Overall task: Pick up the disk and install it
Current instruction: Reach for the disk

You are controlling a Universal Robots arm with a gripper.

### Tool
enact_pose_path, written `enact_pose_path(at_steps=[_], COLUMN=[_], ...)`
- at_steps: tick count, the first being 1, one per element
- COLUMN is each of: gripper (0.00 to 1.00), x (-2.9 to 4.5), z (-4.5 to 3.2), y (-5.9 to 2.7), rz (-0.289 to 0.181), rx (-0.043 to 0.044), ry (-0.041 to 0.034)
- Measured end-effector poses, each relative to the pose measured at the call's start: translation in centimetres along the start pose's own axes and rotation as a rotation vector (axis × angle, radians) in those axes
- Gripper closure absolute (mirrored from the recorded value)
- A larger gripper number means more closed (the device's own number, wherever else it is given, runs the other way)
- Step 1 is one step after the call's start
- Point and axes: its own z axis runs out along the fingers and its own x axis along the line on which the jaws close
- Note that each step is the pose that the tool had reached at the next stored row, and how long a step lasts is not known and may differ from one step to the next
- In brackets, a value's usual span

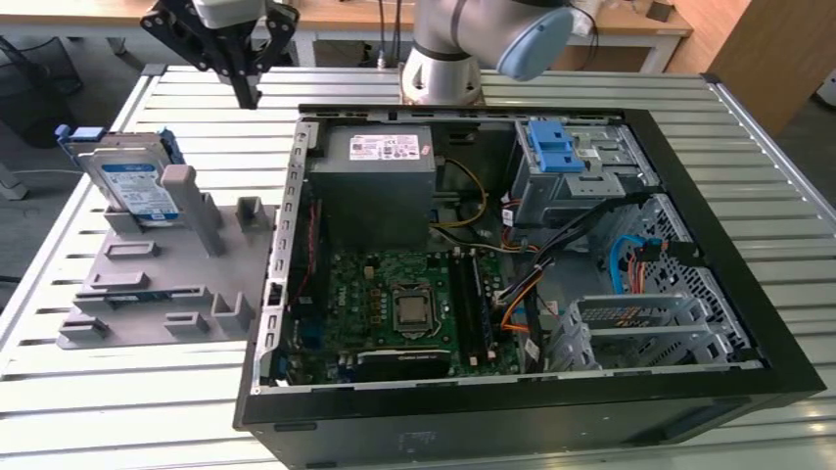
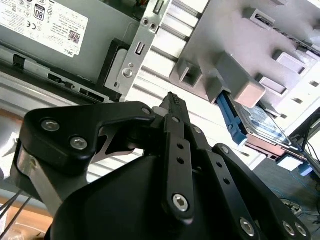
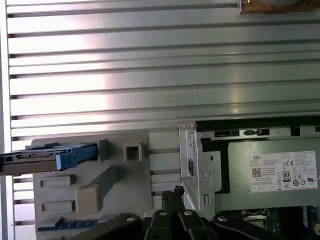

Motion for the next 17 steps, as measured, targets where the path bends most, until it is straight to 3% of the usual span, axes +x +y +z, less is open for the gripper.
enact_pose_path(at_steps=[9,14,17], gripper=[0.89,0.89,0.89], x=[2.59,3.54,4.55], z=[0.04,0.09,0.11], y=[-0.02,0.00,-0.08], rz=[0.000,0.001,0.001], rx=[0.0001,0.0009,0.0011], ry=[0.0022,0.0116,0.0150])
